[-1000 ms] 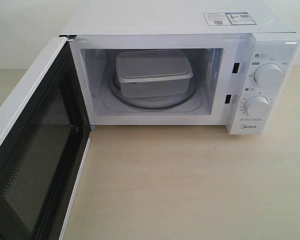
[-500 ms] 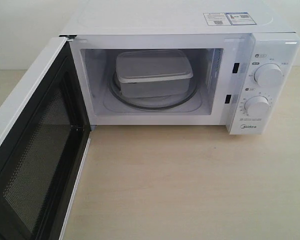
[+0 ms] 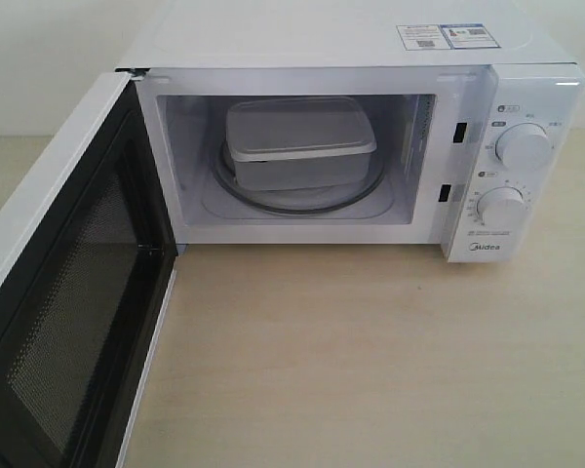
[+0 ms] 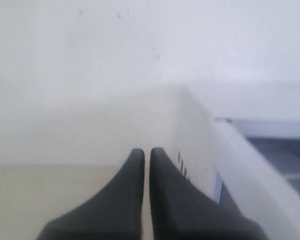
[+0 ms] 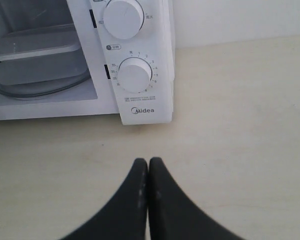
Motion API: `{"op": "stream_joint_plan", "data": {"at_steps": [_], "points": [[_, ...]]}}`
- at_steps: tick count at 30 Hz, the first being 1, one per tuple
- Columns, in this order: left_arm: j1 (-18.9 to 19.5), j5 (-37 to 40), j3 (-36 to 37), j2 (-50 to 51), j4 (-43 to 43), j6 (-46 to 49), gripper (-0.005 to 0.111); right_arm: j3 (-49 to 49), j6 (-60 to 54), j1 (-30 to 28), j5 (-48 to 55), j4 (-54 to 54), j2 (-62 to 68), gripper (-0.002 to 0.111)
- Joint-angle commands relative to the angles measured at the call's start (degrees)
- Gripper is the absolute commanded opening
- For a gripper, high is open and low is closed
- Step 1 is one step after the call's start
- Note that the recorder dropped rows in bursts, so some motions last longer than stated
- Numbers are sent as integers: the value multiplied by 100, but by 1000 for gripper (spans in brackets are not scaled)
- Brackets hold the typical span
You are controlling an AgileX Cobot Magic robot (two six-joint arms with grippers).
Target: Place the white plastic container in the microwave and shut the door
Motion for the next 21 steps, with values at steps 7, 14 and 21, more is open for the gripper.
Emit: {"op": "stream_joint_plan", "data": {"at_steps": [7, 14, 21], "points": [[11, 1492, -1328, -6, -489, -381, 4, -4, 8, -14, -11, -19, -32, 0], [11, 1468, -1328, -6, -513, -381, 4, -4, 8, -14, -11, -19, -32, 0], [11, 910, -1400, -6, -1167, -423, 4, -4, 8, -14, -11, -19, -32, 0]]}}
